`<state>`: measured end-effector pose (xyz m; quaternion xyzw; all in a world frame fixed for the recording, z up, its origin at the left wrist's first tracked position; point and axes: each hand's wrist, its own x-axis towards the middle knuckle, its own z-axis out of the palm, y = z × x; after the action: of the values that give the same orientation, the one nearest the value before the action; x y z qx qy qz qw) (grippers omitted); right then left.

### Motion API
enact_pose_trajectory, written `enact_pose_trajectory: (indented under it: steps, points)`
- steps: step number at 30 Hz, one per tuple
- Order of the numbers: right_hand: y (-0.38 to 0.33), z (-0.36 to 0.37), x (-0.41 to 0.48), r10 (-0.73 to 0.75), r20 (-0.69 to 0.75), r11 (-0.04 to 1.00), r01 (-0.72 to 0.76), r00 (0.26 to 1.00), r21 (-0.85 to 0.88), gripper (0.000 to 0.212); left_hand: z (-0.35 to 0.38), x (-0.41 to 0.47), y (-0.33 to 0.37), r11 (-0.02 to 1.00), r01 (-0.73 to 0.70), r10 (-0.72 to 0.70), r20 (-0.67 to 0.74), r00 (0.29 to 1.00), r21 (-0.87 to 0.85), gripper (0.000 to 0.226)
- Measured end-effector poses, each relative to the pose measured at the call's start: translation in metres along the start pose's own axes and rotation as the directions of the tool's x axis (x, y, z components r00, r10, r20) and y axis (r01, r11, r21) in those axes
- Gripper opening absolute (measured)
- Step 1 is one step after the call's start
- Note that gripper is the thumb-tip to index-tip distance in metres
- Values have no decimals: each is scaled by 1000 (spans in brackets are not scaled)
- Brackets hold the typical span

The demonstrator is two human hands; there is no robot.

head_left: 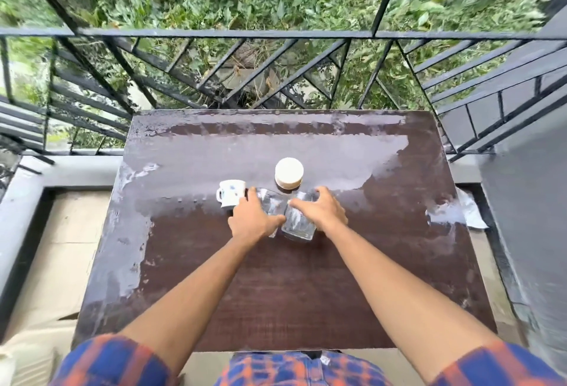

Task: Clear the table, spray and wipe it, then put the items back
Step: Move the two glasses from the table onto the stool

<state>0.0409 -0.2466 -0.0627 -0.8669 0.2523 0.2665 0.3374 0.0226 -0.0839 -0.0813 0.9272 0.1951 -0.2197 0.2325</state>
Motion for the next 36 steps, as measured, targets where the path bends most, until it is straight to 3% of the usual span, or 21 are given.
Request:
enact_pose_trajectory:
  steps: [5, 8, 12, 16, 20, 26, 32, 36]
  points:
    - [19, -7, -2, -91, 40, 996, 90, 995, 23, 98, 11, -13, -3, 997, -19, 15, -52, 999, -69, 99]
    - [36, -16, -15, -193, 50, 981, 195, 980, -25, 100, 17, -31, -14, 963, -85, 64, -90, 994, -256, 96]
    - [47, -18, -38, -318, 100, 943, 325, 943, -67, 109, 19, -66, -42, 835, -136, 66, -148, 987, -534, 79]
    - [31, 3, -60, -458, 165, 882, 470, 873, -38, 98, 6, -94, -96, 749, -130, 5, -190, 982, -650, 84]
    - [-3, 48, -91, -585, 295, 777, 626, 755, -60, 86, -11, -123, -175, 695, -73, -187, -278, 942, -715, 92]
    - [-61, 149, -158, -664, 537, 599, 800, 521, -35, 88, -22, -182, -316, 533, 39, -501, -278, 820, -845, 98]
    - [-104, 275, -239, -604, 749, 406, 914, 271, -4, 91, 9, -240, -431, 272, 100, -774, -156, 614, -957, 91]
    - [-111, 346, -275, -508, 838, 368, 930, 201, 0, 96, 38, -248, -469, 144, 58, -869, -98, 485, -988, 93]
